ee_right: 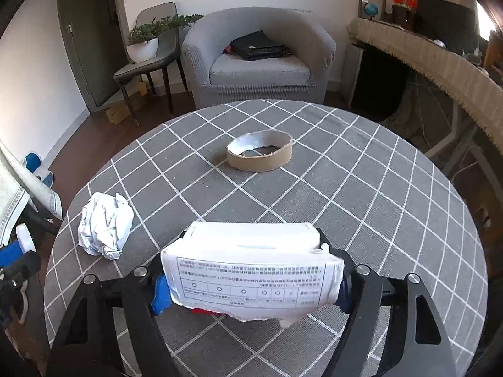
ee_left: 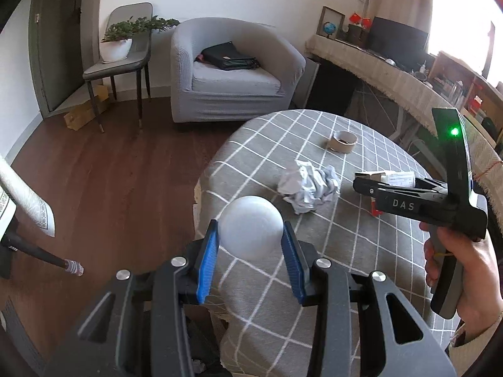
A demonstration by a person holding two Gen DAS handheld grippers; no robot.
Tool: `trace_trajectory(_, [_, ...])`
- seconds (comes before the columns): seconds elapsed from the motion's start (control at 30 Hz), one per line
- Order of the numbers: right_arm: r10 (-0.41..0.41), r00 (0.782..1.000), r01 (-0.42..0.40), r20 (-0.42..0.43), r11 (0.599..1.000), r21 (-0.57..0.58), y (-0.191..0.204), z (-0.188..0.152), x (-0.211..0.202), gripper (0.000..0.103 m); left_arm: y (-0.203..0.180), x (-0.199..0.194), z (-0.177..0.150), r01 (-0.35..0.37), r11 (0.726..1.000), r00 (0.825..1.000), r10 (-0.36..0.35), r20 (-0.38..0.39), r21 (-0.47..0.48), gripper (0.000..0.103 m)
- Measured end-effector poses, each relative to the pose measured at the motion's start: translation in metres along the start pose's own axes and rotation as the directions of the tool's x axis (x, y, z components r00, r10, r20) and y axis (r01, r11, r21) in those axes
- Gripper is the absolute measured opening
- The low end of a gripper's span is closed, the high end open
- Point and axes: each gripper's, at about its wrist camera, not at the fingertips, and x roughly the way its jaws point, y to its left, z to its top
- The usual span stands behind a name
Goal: Collect trash
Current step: 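Carry the ball and paper box over the green bin and open both grippers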
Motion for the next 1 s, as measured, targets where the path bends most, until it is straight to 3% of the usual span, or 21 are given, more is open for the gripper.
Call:
trace_trajectory(0.47, [0.034,0.998,-0.032,0.049,0.998,-0.055,0.023,-0.006,-0.037,0.076,0.031,-0.026,-0.005,-0.02,0.996,1.0,0.022,0.02,-0.088,0.042])
trace_trajectory(1.0, [0.214,0.974,-0.208,0.068,0.974,-0.09,0.075,-0.037,-0.073,0.076,0.049,-0.053,-0.06,-0.083,0.992,0.996,0.081,-0.03,-0.093,0.042])
